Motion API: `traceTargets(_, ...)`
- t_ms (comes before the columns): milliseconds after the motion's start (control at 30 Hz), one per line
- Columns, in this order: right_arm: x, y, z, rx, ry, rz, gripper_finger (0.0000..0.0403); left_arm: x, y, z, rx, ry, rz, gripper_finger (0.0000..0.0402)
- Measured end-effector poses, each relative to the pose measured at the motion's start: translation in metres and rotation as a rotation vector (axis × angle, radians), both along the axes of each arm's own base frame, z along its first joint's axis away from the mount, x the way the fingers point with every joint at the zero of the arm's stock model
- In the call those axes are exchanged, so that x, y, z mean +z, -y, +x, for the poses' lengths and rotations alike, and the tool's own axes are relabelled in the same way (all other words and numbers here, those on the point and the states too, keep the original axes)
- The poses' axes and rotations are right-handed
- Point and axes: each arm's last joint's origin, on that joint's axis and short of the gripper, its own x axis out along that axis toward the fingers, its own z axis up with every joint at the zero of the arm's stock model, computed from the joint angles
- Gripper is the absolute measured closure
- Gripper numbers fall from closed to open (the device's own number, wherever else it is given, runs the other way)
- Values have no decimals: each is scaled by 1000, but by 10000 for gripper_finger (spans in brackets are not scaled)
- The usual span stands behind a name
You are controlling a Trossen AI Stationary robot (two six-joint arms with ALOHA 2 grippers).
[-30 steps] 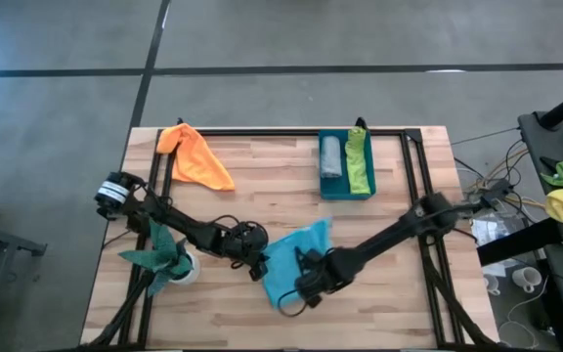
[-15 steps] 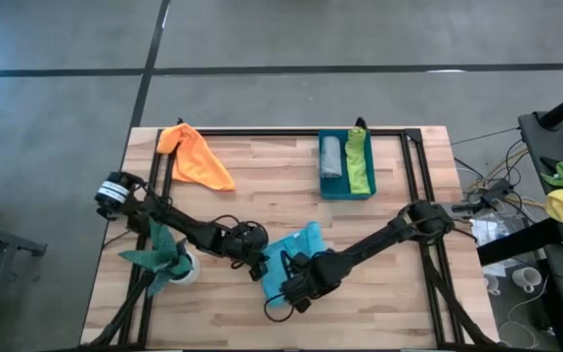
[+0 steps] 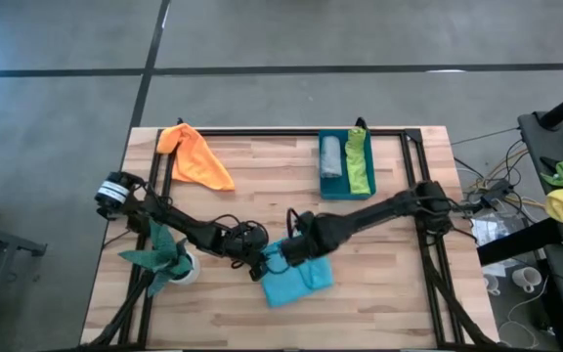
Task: Roll microfiber towels into tight, uniform cylinder then place into a basket
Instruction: Roll the blue towel
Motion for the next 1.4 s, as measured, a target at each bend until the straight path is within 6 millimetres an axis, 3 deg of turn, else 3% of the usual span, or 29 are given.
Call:
traceTargets(200, -15, 39, 9, -102, -22, -33, 189, 0, 1, -1, -5, -2, -4, 249)
traceTargets(433, -36, 59, 13, -191, -74, 25, 192, -1, 1, -1, -5, -3, -5, 249)
traceTargets(667, -48, 59, 15, -253, -88, 38, 228, -1, 1, -1, -20, -6, 8, 249)
traceTargets(933, -42, 52, 15, -142, -90, 1, 379, -1, 1, -2, -29, -11, 13, 249)
traceTargets(1133, -4, 36, 21, 65, -15, 58, 393, -1, 2, -2, -35, -15, 17, 249)
traceTargets(1400, -4, 21, 30, 163, 79, 146, 393, -2, 2, -3, -37, -26, 22, 249)
